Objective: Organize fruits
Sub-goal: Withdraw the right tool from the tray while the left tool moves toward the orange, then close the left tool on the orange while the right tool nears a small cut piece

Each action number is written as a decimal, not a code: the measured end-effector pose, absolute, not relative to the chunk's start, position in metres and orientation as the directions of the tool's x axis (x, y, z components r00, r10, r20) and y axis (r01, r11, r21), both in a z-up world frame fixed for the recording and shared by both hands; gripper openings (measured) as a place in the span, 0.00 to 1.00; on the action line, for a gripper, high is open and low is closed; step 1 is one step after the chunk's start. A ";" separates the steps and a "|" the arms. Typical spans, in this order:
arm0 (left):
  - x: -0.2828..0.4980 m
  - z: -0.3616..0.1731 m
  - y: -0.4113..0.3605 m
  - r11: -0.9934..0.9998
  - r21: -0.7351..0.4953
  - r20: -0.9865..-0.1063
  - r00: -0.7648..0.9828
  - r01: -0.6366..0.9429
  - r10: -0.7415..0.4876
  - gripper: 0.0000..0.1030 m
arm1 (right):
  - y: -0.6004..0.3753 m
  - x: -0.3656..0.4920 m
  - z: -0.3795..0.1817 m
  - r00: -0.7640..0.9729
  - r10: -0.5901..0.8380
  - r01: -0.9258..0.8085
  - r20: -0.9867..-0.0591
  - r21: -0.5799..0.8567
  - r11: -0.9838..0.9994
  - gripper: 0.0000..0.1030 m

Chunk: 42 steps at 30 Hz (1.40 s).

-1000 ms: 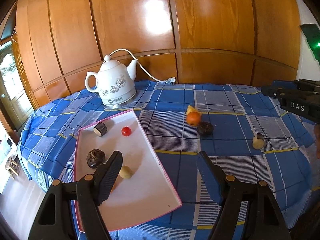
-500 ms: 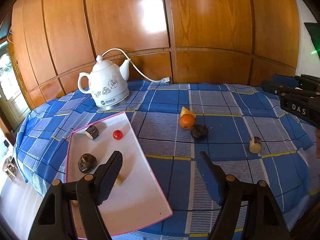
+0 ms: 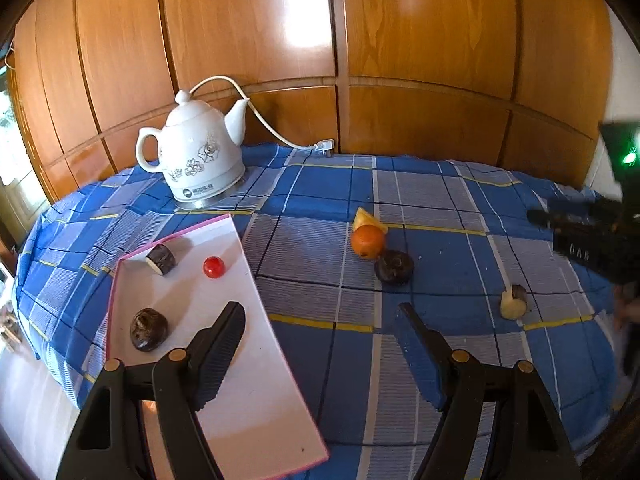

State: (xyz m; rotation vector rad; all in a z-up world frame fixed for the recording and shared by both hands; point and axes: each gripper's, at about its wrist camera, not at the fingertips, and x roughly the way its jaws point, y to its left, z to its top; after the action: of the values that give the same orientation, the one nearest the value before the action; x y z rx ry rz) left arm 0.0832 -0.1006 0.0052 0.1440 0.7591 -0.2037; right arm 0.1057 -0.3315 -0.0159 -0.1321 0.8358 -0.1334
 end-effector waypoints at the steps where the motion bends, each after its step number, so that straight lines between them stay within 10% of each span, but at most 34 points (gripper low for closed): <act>1: 0.088 0.004 -0.101 0.971 0.041 -0.702 0.699 0.234 -0.139 0.75 | -0.336 0.107 -0.018 0.653 -0.161 0.078 -0.740 -0.146 0.986 0.36; 42: 0.263 -0.081 -0.160 0.944 -0.241 -0.881 0.358 0.225 -0.310 0.52 | -0.344 0.115 -0.029 0.595 -0.032 0.098 -0.803 0.033 0.995 0.36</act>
State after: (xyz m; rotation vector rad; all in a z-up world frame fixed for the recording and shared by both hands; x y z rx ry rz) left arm 0.2634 -0.1599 -0.0807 -0.0828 1.1547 -0.3459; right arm 0.1153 -0.3442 -0.0286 0.0767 0.9306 -0.0754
